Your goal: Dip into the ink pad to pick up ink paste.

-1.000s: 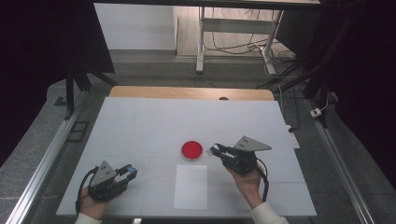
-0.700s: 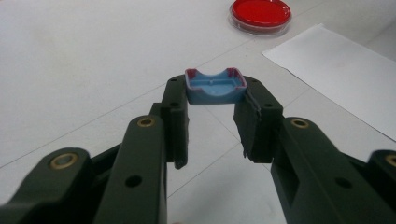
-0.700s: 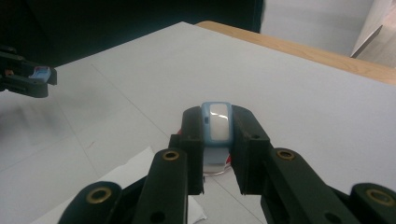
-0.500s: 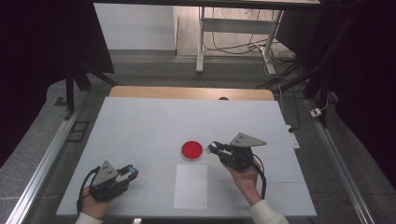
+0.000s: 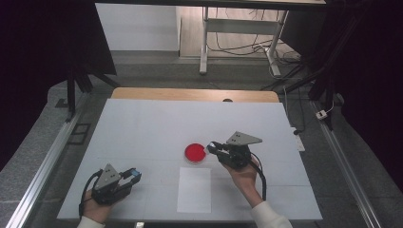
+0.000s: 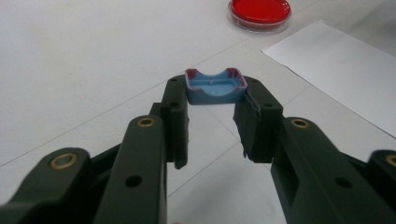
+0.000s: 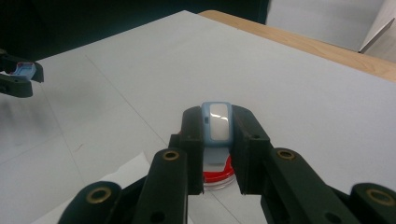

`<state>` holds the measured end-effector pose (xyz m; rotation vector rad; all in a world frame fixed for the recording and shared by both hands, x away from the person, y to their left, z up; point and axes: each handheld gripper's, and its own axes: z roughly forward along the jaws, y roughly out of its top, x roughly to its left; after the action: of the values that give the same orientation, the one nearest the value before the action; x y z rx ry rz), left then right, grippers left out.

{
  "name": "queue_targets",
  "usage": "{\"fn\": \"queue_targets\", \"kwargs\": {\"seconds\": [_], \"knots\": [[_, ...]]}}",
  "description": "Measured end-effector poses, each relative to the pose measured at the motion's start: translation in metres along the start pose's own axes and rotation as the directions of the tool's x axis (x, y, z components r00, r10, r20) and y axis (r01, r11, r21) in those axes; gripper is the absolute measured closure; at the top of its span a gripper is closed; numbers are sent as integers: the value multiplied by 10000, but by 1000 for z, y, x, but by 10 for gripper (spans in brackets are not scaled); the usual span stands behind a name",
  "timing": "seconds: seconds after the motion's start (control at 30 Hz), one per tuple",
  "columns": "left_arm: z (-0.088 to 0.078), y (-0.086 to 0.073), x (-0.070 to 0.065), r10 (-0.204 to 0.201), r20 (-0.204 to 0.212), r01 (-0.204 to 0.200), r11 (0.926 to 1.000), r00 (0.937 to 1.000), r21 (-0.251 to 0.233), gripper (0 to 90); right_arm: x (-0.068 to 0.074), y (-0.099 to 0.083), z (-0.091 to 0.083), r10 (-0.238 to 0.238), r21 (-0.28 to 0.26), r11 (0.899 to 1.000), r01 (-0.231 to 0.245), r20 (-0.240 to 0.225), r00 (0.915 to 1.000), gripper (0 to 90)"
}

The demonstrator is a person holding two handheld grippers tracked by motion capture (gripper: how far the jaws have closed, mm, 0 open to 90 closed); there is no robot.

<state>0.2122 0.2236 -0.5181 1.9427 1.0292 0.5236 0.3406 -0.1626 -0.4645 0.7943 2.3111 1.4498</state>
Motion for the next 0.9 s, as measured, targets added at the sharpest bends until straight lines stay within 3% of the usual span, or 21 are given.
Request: {"fn": "queue_targets", "kwargs": {"seconds": [0.27,0.53,0.9], "knots": [[0,0,0,-10,-11,10,10000,10000,-15,657,0,4,11,-44,63,10000,44,30,10000,754],[0,0,0,22,-7,-22,10000,10000,9,656,-2,6,21,-146,502,9986,139,135,9998,754],[1,0,-2,80,-76,-79,9999,9999,75,656,0,13,40,-385,1030,9939,402,-184,9991,754]]}}
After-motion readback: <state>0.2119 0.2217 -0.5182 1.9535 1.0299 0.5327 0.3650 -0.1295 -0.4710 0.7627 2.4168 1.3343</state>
